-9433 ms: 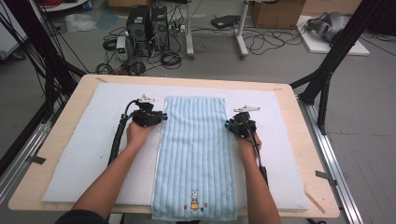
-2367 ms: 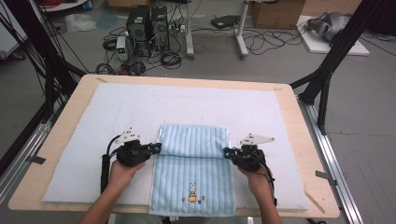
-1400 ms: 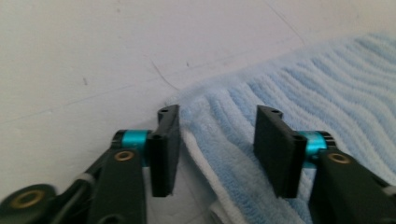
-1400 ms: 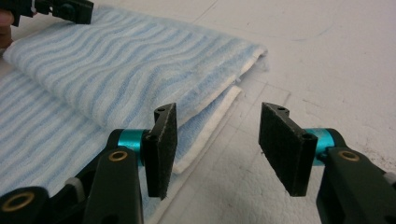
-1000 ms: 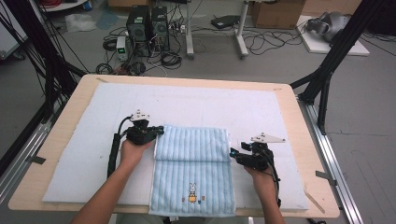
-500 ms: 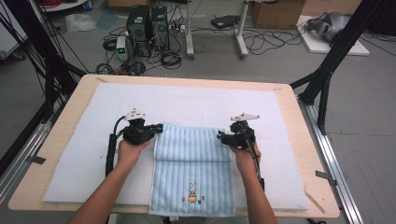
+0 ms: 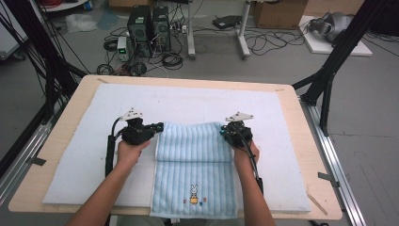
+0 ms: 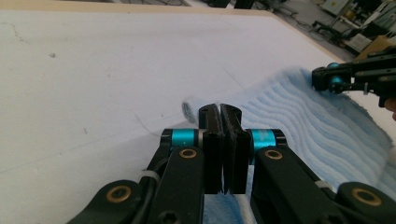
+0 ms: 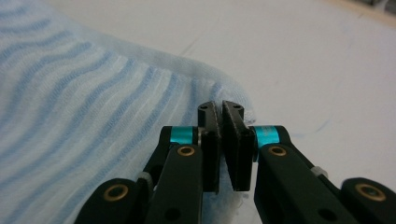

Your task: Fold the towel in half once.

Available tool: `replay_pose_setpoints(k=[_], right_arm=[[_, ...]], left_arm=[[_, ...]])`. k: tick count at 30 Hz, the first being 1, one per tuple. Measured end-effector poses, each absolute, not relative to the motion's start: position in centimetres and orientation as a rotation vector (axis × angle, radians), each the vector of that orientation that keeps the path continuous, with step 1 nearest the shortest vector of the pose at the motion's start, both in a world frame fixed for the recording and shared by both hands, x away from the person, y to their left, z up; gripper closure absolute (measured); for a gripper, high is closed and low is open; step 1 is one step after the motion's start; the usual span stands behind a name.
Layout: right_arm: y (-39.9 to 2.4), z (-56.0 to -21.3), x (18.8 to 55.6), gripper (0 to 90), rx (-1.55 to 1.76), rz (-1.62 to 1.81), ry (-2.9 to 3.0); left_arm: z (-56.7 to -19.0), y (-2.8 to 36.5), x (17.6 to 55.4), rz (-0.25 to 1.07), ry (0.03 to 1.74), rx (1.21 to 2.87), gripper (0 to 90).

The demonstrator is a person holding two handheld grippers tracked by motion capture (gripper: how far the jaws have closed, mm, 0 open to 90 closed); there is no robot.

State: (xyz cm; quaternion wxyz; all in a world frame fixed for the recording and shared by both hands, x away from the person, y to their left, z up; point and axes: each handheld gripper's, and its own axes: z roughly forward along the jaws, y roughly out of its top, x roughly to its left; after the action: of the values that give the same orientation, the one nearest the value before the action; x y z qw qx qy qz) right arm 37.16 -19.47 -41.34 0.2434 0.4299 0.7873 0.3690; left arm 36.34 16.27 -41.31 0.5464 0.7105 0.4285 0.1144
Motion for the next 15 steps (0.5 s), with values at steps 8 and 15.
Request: replay_pose_setpoints(k=[8, 15], right_arm=[[-21.5, -39.8, 32.9, 84.9, 1.091, 1.254, 2.140], [-22.2, -41.3, 28.7, 85.0, 1.050, 1.308, 2.209]], left_arm=[[-40.9, 16.8, 33.5, 0.216, 0.935, 1.676, 87.2], [-42.2, 17.6, 30.1, 0.166, 0.904, 1.711, 87.2]])
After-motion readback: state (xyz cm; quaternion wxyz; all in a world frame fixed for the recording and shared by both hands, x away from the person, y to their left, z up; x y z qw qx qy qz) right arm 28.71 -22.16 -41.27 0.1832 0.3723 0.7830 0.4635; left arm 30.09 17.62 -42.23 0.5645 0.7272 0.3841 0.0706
